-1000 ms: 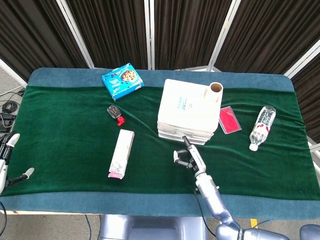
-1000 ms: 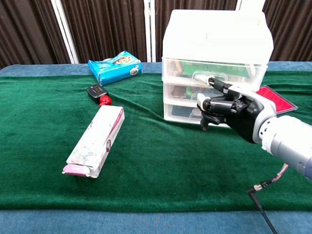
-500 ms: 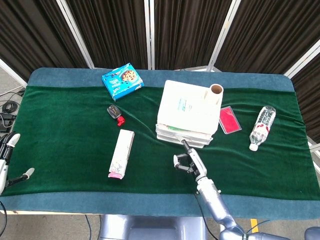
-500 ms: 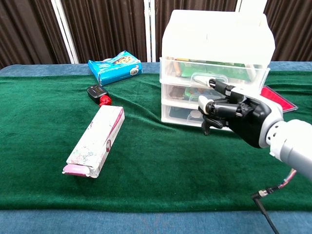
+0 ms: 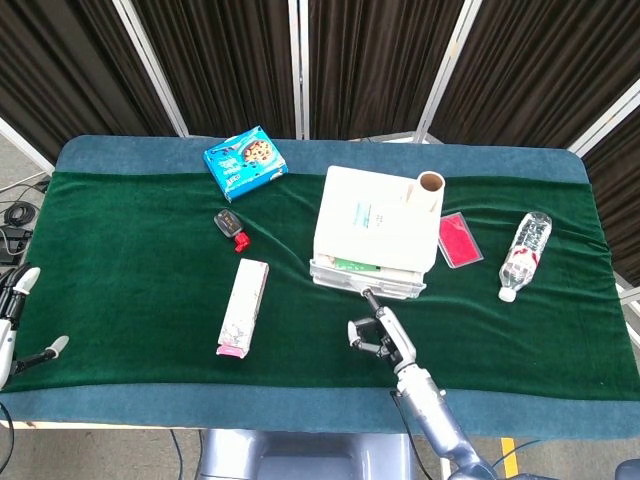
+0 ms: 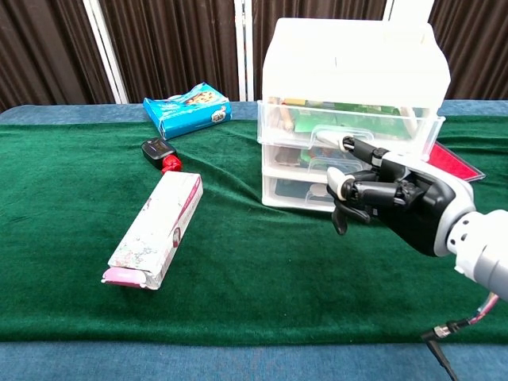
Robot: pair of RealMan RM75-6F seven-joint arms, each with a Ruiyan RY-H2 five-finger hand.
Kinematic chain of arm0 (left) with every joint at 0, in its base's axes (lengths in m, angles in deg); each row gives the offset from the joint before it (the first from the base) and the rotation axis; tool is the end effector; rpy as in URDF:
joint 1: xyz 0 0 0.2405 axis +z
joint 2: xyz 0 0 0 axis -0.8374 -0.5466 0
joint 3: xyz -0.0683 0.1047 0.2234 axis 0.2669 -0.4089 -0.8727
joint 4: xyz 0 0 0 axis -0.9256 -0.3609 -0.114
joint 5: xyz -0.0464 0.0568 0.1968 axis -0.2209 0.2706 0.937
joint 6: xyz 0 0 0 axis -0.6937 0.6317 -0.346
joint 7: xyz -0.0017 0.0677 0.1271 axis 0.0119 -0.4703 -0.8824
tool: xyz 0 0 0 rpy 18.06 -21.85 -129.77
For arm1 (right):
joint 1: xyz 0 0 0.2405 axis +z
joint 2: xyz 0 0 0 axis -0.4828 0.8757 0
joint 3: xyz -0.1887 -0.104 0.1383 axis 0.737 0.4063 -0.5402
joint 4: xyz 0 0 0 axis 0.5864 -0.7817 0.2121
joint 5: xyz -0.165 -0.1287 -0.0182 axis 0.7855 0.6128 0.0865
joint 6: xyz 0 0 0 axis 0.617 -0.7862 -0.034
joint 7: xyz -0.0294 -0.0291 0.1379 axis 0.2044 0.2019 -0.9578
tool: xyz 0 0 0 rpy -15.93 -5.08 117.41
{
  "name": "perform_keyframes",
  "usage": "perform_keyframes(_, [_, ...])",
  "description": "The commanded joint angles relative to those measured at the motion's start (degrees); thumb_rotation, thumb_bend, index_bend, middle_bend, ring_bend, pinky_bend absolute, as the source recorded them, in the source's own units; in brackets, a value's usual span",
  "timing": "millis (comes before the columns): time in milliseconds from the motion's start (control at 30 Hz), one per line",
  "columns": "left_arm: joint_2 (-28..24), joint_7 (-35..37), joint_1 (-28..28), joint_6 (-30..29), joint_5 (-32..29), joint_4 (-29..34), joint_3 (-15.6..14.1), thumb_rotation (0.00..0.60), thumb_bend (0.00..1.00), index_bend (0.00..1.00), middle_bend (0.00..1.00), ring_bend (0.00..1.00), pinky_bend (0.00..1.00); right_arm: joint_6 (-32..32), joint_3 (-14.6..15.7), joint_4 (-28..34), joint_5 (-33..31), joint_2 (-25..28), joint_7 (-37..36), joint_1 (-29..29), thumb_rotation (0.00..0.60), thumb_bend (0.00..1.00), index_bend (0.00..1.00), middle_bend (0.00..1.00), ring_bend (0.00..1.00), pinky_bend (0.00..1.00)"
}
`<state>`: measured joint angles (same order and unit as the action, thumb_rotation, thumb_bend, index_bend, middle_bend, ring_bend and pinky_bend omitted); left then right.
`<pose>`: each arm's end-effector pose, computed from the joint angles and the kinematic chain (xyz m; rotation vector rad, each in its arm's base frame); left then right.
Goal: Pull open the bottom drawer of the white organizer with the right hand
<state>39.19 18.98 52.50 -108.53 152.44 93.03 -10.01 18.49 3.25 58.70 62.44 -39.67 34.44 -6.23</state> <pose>-0.3188 0.1810 0.1615 -1.3301 -0.8589 -1.0801 -0.1318 -0.2442 -0.0420 0.9592 -2.3160 1.7104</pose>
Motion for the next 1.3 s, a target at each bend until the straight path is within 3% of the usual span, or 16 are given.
perform_keyframes(33, [0.0, -0.02, 0.01, -0.02, 0.0, 0.02, 0.01, 0.6, 0.16, 0.0, 0.0, 0.0, 0.0, -0.4, 0.31, 0.11, 0.35, 0.09, 0.19, -0.13, 0.6, 0.54, 0.19, 0.88, 0.85, 0.68])
perform_keyframes(200, [0.01, -0.02, 0.0, 0.01, -0.02, 0.0, 0.01, 0.6, 0.16, 0.0, 0.0, 0.0, 0.0, -2.55, 0.52, -0.92, 0.47, -0.41, 2.4, -0.8, 0.6, 0.54, 0.18, 0.86, 0.84, 0.67])
perform_keyframes(533, [0.1, -0.41, -0.03, 0.17, 0.03, 0.11, -0.11, 0.6, 0.16, 0.0, 0.0, 0.0, 0.0, -8.71, 1.4, -3.24, 1.18, -2.69, 5.72, -3.5, 0.6, 0.53, 0.14, 0.74, 0.72, 0.5])
perform_keyframes(1100, [0.15, -0.66, 0.04, -0.03, 0.14, 0.15, -0.13, 0.6, 0.16, 0.0, 0.0, 0.0, 0.0, -21.83, 4.84, -5.11, 11.49, -1.28, 7.43, -8.39, 0.6, 0.53, 0.13, 0.72, 0.7, 0.48])
perform_keyframes(1300, [0.21, -0.95, 0.07, -0.11, 0.24, 0.27, -0.17, 0.6, 0.16, 0.0, 0.0, 0.0, 0.0, -24.48, 5.38, -4.79, 14.63, 0.6, 11.25, -8.83, 0.6, 0.54, 0.23, 0.73, 0.71, 0.48])
